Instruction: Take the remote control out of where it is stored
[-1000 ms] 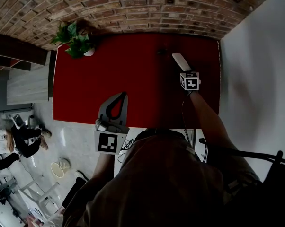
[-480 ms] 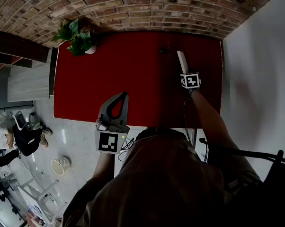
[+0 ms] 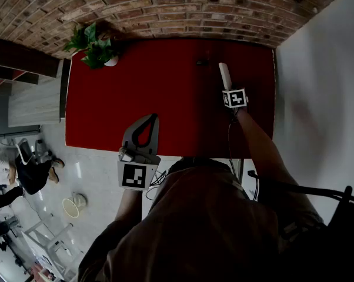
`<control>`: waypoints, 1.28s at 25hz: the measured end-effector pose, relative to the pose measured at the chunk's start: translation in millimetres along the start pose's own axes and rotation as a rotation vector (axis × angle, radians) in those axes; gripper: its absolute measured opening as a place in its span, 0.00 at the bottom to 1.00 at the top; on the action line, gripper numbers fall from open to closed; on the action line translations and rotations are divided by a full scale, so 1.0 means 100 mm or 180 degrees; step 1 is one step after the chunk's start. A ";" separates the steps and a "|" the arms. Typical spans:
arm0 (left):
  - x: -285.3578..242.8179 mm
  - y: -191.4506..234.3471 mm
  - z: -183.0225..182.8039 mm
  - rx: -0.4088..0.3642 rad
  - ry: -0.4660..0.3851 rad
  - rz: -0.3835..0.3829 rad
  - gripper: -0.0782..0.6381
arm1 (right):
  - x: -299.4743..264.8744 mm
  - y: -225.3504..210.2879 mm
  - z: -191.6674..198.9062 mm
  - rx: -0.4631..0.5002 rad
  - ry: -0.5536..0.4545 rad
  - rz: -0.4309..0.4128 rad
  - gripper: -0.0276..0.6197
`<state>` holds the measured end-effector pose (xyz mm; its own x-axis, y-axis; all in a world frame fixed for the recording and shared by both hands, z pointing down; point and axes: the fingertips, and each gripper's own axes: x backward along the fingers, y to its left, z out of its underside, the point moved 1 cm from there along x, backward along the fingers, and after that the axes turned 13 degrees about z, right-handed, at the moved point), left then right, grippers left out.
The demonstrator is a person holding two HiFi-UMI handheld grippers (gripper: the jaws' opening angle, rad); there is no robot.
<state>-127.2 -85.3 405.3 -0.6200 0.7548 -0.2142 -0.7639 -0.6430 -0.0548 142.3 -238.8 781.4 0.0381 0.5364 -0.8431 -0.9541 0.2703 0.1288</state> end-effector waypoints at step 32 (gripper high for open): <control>0.07 -0.12 -0.02 -0.0078 0.0011 0.0059 0.12 | 0.10 0.03 0.04 0.0057 -0.0029 -0.0108 0.48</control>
<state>-121.7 -72.3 403.0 -0.6333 0.7423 -0.2188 -0.7477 -0.6599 -0.0746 141.1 -230.2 775.5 0.0731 0.5339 -0.8424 -0.9468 0.3025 0.1096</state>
